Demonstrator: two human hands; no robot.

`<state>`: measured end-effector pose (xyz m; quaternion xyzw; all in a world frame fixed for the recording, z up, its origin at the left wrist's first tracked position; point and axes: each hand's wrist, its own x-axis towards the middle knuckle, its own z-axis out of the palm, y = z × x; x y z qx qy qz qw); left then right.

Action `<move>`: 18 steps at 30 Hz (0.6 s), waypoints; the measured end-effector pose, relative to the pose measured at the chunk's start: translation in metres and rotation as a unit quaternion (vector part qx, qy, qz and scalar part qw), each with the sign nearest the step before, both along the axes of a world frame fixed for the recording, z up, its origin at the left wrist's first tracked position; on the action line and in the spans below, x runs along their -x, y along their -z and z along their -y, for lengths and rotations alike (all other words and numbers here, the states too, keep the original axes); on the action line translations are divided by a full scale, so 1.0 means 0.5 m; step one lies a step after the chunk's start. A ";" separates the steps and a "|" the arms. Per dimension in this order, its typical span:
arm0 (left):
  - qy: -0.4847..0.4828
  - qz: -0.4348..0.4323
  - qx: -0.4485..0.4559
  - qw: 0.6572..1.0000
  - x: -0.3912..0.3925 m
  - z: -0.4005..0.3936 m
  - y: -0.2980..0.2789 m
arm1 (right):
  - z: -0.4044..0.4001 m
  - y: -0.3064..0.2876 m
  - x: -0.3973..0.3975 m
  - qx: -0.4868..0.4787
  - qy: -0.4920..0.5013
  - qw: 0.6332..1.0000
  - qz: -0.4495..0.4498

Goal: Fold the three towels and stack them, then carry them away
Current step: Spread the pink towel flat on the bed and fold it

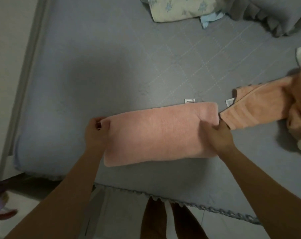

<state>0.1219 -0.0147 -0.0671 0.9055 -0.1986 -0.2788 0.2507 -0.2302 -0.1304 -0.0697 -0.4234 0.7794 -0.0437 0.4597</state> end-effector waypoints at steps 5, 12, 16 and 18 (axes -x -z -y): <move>-0.030 0.004 0.073 0.997 -0.046 0.035 -0.017 | -0.018 -0.002 0.029 -0.017 -0.088 0.995 -0.048; 0.202 -0.001 -0.130 0.971 -0.047 0.068 -0.010 | 0.154 -0.046 -0.027 0.157 -0.164 0.963 -0.145; 0.384 0.155 0.048 0.909 0.075 0.093 -0.037 | 0.106 -0.063 -0.127 0.295 -0.296 0.894 -0.163; 0.476 0.176 0.067 0.859 0.146 0.087 -0.022 | 0.028 -0.049 -0.197 0.304 -0.411 0.854 -0.092</move>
